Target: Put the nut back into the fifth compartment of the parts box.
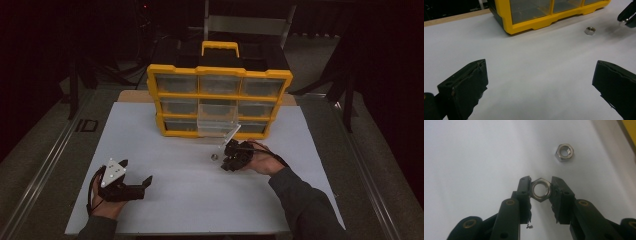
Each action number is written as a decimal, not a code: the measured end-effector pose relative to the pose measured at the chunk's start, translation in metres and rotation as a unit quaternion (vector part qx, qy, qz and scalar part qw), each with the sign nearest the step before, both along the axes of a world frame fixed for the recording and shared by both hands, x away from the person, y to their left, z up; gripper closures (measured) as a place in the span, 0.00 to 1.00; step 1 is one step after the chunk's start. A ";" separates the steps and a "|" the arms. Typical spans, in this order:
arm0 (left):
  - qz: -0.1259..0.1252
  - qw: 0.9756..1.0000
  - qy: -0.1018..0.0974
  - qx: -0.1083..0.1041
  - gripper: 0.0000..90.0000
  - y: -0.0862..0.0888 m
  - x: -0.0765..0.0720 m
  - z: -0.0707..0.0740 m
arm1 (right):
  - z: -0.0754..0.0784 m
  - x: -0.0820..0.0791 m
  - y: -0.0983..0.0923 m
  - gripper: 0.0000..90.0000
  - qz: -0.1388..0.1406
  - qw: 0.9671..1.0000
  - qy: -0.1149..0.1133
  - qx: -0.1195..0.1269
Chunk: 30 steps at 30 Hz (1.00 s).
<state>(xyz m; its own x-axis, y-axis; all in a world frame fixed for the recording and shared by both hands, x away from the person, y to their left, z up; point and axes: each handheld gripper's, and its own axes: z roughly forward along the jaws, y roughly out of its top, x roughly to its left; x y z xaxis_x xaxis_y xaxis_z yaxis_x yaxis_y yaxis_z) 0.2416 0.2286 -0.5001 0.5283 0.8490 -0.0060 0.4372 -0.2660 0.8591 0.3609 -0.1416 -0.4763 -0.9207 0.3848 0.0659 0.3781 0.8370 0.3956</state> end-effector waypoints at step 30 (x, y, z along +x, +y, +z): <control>0.001 1.000 0.000 -0.001 0.01 0.000 0.000 0.000 | 0.063 0.002 -0.022 0.78 -0.001 1.000 -0.010 0.012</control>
